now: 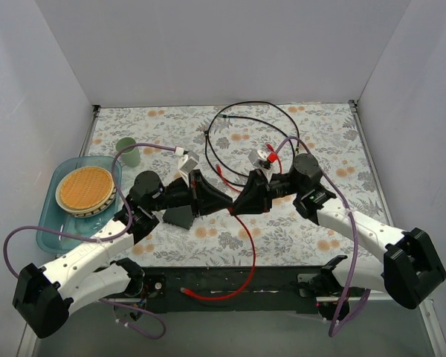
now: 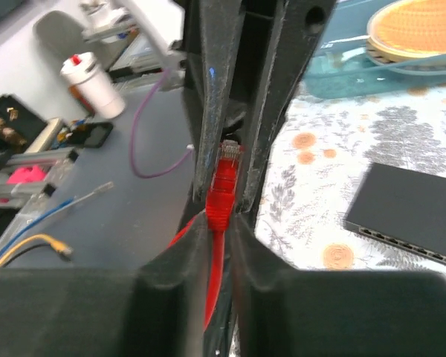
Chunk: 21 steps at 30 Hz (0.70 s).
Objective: Insert the plug into the switch port
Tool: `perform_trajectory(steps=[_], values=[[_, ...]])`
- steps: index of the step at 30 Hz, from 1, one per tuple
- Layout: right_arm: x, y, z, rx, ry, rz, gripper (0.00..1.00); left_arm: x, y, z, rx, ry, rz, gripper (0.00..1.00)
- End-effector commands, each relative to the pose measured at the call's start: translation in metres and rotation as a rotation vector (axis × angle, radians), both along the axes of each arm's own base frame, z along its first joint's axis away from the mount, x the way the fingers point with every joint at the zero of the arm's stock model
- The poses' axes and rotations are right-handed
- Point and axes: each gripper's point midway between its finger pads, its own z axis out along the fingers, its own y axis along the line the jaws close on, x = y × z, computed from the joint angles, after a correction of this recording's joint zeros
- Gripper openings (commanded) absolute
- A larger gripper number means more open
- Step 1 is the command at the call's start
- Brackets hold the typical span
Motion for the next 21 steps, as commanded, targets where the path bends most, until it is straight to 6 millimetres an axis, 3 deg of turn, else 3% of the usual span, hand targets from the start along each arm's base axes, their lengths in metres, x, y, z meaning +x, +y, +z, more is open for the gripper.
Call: perform_trajectory(steps=[1,2,4,7,8,12,14,16,21], values=[[0.029,0.009,0.015,-0.020,-0.084,-0.159,0.46,0.026,0.004,0.033,-0.083,0.048,0.190,0.00],[0.038,0.008,0.010,-0.058,-0.063,-0.223,0.58,0.037,0.008,0.038,-0.101,0.065,0.258,0.00],[0.044,0.007,0.018,-0.058,-0.097,-0.298,0.81,0.047,0.010,0.038,-0.107,0.152,0.326,0.00],[0.059,0.008,0.024,-0.097,-0.149,-0.457,0.87,0.070,0.020,0.037,-0.121,0.278,0.477,0.00],[0.069,0.008,0.026,-0.111,-0.168,-0.547,0.87,0.075,0.023,0.038,-0.131,0.307,0.515,0.00],[0.076,0.005,0.026,-0.133,-0.199,-0.676,0.84,0.093,0.037,0.030,-0.147,0.434,0.663,0.00],[0.079,0.006,0.025,-0.137,-0.210,-0.720,0.80,0.096,0.037,0.026,-0.132,0.466,0.679,0.00],[0.079,0.008,0.024,-0.141,-0.210,-0.737,0.68,0.099,0.037,0.019,-0.116,0.485,0.697,0.00],[0.085,0.020,0.018,-0.192,-0.237,-0.794,0.64,0.100,0.039,0.014,-0.108,0.522,0.718,0.00]])
